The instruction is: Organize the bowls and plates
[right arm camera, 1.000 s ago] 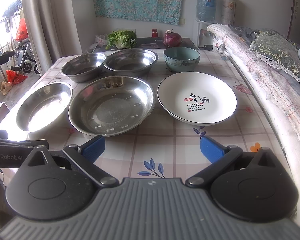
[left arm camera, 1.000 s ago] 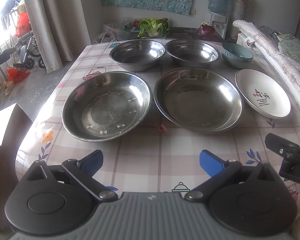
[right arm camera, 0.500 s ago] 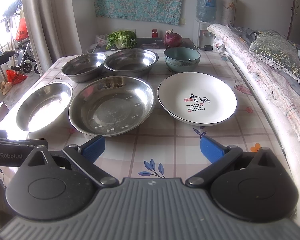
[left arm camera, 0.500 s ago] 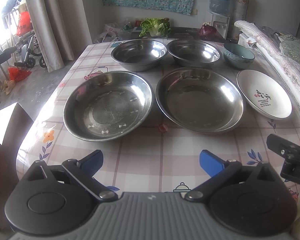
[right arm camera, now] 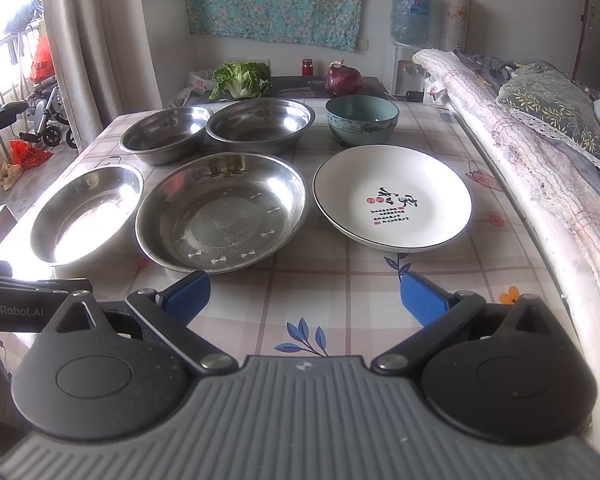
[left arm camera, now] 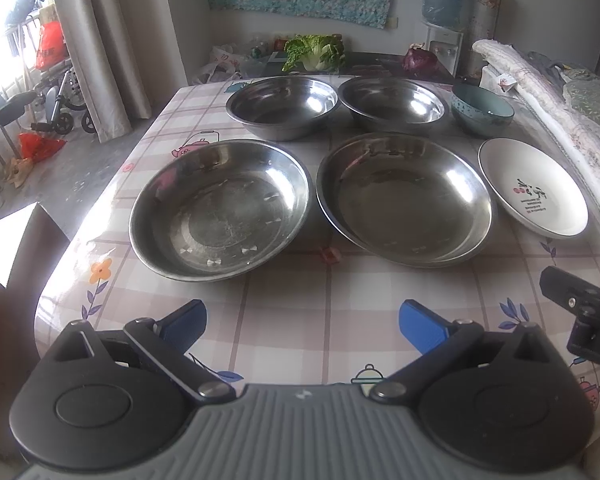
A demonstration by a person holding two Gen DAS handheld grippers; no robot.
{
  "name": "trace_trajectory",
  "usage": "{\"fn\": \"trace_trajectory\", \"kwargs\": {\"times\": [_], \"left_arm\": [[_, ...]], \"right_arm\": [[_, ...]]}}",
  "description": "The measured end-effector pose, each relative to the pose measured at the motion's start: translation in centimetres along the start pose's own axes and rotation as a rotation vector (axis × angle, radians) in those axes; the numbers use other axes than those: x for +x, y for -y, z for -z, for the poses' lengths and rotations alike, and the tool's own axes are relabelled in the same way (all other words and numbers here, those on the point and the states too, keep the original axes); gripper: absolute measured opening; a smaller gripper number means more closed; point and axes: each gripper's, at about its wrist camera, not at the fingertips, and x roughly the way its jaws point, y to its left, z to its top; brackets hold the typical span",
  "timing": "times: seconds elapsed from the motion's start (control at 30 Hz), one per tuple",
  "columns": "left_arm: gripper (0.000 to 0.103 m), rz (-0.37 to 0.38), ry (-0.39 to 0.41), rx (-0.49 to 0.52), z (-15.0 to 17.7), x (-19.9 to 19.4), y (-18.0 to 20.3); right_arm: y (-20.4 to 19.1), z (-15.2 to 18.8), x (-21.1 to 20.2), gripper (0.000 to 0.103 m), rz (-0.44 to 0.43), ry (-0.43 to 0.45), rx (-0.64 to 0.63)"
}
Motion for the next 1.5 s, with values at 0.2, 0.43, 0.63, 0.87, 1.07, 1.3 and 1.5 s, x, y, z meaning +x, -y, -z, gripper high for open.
{"fn": "trace_trajectory", "kwargs": {"times": [0.2, 0.43, 0.63, 0.87, 1.07, 1.3, 1.5], "left_arm": [[0.103, 0.002, -0.018, 0.0, 0.0, 0.0, 0.0], [0.103, -0.022, -0.04, 0.005, -0.3, 0.1, -0.1], [0.103, -0.024, -0.042, -0.01, -1.0, 0.4, -0.3], [0.103, -0.048, 0.005, 0.0, -2.8, 1.2, -0.8], [0.103, -0.086, 0.028, 0.023, -5.8, 2.6, -2.0], [0.103, -0.018, 0.029, 0.017, -10.7, 6.6, -4.9], [0.103, -0.034, 0.077, 0.048, -14.8, 10.8, -6.2]], "right_arm": [[0.1, 0.0, 0.0, 0.102, 0.022, 0.009, 0.001], [0.1, -0.3, -0.2, 0.102, 0.042, 0.034, -0.003], [-0.3, -1.1, -0.1, 0.102, 0.064, 0.048, -0.059], [-0.6, -2.9, 0.7, 0.102, -0.014, 0.082, -0.067], [-2.0, -6.2, 2.0, 0.102, -0.127, 0.153, -0.104], [-4.3, -10.8, 6.6, 0.102, -0.305, 0.143, -0.067], [-6.4, -14.7, 13.2, 0.102, -0.437, 0.074, 0.033]]}}
